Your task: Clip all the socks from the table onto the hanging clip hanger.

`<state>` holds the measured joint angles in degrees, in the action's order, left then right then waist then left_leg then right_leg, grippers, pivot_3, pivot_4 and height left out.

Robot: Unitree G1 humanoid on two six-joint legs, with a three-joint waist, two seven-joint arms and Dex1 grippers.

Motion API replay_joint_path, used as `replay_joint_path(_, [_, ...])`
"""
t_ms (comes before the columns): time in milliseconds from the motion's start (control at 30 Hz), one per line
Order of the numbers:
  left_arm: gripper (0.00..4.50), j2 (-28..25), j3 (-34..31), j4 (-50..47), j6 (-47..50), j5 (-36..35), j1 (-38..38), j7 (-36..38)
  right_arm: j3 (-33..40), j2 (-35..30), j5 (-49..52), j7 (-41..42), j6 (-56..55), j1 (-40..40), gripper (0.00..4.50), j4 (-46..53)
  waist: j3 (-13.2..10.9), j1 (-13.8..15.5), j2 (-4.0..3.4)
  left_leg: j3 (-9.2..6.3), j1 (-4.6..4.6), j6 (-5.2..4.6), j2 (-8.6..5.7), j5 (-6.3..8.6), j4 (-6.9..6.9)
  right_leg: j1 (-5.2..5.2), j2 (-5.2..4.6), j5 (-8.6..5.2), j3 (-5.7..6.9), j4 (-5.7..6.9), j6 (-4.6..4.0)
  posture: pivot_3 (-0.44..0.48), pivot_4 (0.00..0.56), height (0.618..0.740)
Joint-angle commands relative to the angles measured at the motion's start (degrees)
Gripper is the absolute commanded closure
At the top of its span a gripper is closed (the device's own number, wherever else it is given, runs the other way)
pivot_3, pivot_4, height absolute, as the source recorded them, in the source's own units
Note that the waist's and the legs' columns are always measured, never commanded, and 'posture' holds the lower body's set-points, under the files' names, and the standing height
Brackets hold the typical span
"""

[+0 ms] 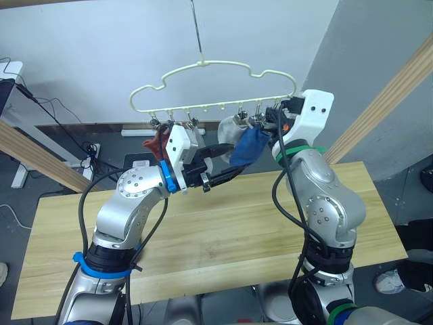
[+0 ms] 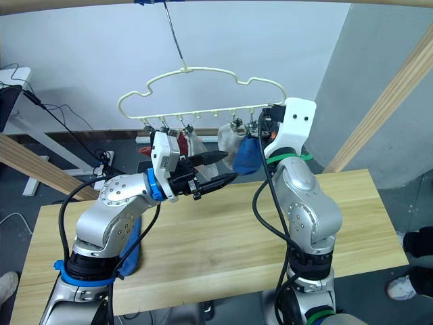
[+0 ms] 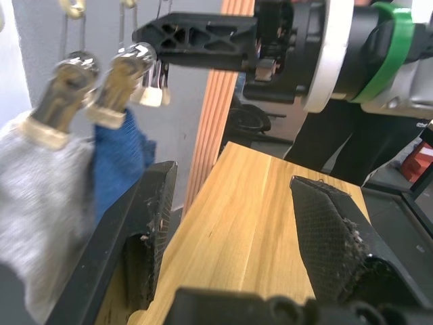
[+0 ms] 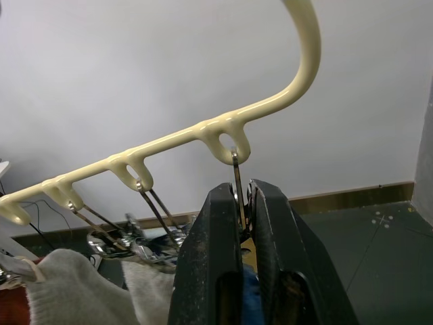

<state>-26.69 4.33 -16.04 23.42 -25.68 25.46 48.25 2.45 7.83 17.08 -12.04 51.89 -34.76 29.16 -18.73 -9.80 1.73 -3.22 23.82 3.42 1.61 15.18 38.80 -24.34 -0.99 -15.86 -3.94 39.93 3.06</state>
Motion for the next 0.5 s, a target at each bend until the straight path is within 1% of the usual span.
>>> replay_joint_path(33, [1.55, 0.3, -0.1, -1.7, -1.0, 0.0, -0.5, -0.4, -0.3, 2.6, 0.8, -0.6, -1.1, -0.1, 4.48, 2.5, 0.0, 0.0, 0.00, 0.00, 0.00, 0.00, 0.00, 0.00, 0.00, 0.00, 0.00, 0.00, 0.00, 0.00, 0.00, -0.257, 0.269, 0.740])
replay_joint_path(233, [1.55, 0.2, -0.4, -3.2, -0.8, 1.1, -3.8, -3.0, -0.8, 1.8, 0.6, -0.4, -1.3, 0.0, 4.48, 2.4, 0.0, 0.0, 0.00, 0.00, 0.00, 0.00, 0.02, 0.00, 0.00, 0.00, 0.00, 0.00, 0.00, -0.01, 0.00, -0.258, 0.269, 0.740])
replay_joint_path(333, [1.55, 0.4, -2.4, -4.2, 0.4, 2.4, -9.0, -7.9, -1.1, 1.6, 0.5, -0.2, -1.5, 0.1, 4.48, 2.2, 0.0, -0.2, 0.00, 0.00, 0.00, 0.00, 0.04, 0.00, -0.01, 0.00, 0.00, 0.00, -0.01, -0.01, 0.00, -0.257, 0.270, 0.740])
replay_joint_path(400, [1.18, 1.0, -3.9, -5.1, 1.2, 3.7, -12.2, -12.4, -1.2, 1.4, 0.4, -0.1, -1.5, 0.2, 4.50, 2.2, 0.0, -0.2, 0.00, -0.01, -0.01, -0.01, 0.07, 0.00, -0.02, -0.01, -0.02, 0.00, -0.03, -0.01, 0.00, -0.255, 0.270, 0.740])
replay_joint_path(467, [0.70, 3.6, -7.4, -6.0, -0.5, 6.6, -17.5, -19.9, -1.2, 1.2, 0.4, 0.0, -1.6, 0.2, 4.50, 2.1, 0.0, -0.3, 0.00, -0.03, 0.00, -0.01, 0.07, 0.00, -0.02, -0.02, -0.03, 0.00, -0.02, -0.01, 0.00, -0.255, 0.270, 0.740])
replay_joint_path(500, [0.45, 5.9, -10.1, -6.4, -0.2, 7.7, -19.7, -24.9, -1.2, 1.2, 0.4, 0.0, -1.7, 0.2, 4.50, 2.1, 0.0, -0.4, 0.00, -0.06, -0.01, -0.01, 0.10, 0.00, -0.02, -0.02, -0.04, 0.00, -0.06, 0.00, 0.00, -0.255, 0.270, 0.740])
